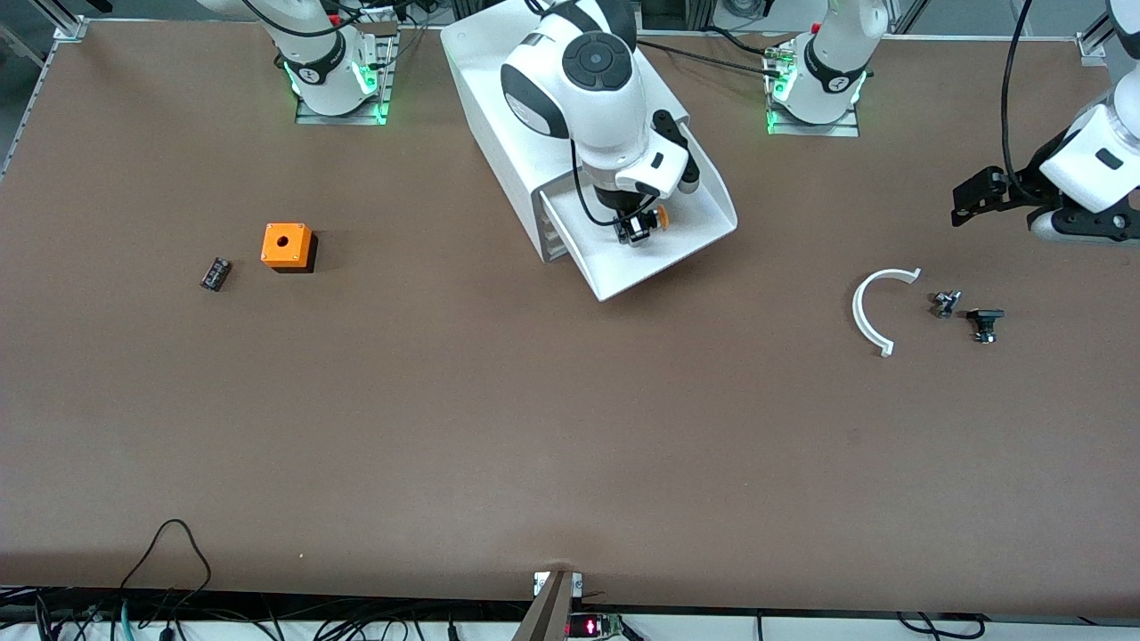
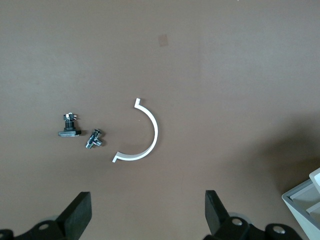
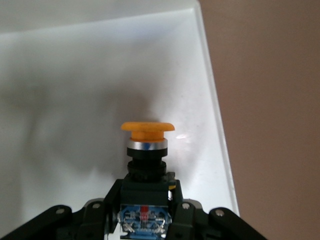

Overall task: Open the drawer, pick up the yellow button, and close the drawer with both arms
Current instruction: 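Lift the button out with the right gripper while the left gripper approaches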

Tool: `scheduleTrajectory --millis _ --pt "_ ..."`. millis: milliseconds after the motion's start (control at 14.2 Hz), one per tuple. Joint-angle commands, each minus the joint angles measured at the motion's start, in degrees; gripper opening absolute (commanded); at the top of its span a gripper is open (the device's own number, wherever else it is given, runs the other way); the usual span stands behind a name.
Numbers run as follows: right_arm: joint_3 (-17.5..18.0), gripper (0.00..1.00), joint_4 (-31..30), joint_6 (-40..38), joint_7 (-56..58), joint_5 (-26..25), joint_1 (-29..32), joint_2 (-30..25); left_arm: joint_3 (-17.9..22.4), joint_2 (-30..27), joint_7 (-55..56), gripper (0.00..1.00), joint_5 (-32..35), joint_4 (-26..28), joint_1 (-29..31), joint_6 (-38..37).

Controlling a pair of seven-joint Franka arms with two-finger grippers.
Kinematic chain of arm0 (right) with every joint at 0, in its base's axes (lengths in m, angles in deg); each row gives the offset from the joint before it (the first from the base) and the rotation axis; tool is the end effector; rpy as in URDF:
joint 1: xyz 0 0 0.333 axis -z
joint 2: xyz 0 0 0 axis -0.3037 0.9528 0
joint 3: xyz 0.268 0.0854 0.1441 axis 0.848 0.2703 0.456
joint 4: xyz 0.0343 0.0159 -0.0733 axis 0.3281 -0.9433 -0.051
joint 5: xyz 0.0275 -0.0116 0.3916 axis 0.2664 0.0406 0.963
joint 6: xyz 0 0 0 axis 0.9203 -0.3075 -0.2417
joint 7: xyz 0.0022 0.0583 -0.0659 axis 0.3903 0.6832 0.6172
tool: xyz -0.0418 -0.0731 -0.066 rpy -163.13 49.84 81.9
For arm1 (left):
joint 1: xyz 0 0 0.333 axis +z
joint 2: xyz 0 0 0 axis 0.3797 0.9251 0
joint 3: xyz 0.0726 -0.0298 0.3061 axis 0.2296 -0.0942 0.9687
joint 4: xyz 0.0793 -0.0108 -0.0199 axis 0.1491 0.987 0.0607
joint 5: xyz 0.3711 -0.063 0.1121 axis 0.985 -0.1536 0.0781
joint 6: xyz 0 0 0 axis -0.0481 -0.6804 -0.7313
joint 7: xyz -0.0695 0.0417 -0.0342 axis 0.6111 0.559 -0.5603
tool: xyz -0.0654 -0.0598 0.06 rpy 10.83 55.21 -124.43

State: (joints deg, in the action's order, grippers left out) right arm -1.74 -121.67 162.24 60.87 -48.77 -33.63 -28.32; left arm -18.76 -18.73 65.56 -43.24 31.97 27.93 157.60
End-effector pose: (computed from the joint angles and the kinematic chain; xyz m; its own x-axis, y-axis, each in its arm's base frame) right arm 0.4493 0.5912 0.4115 -0.3062 0.9379 0.1634 0.9509 0.2931 0.0995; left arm 0.5319 0.0088 0.5624 0.9969 -0.0503 -0.0601 -0.0509 -0.9987 -0.0098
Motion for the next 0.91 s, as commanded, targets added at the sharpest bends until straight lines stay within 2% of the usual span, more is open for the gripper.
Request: scheduleTrajectory --millis 0,141,352,633,844 --pt "0.1 0.19 0.0 -1.5 -8.7 -0.7 0.2 -4.5 0.0 2.4 0.9 1.00 0.9 -0.5 -0.2 0.2" --pt "0.0 0.19 -1.3 -1.6 -15.4 -0.7 2.0 -6.5 0.0 4.7 5.9 1.00 -1.3 -0.6 -0.3 2.1" --pt "-0.4 0.19 -4.5 -1.5 -19.9 -0.4 8.5 -9.1 -2.3 9.6 17.0 1.00 -4.5 -0.4 -2.1 6.8" --pt "-1.2 0.20 -12.6 -1.6 -26.4 -1.3 19.0 -13.6 -8.6 11.9 32.9 1.00 -7.1 6.8 -4.5 19.1" --pt "-1.3 0.20 -20.5 -1.4 -37.4 -1.5 26.8 -16.3 -13.2 13.1 45.3 1.00 -7.1 10.7 -6.8 26.4"
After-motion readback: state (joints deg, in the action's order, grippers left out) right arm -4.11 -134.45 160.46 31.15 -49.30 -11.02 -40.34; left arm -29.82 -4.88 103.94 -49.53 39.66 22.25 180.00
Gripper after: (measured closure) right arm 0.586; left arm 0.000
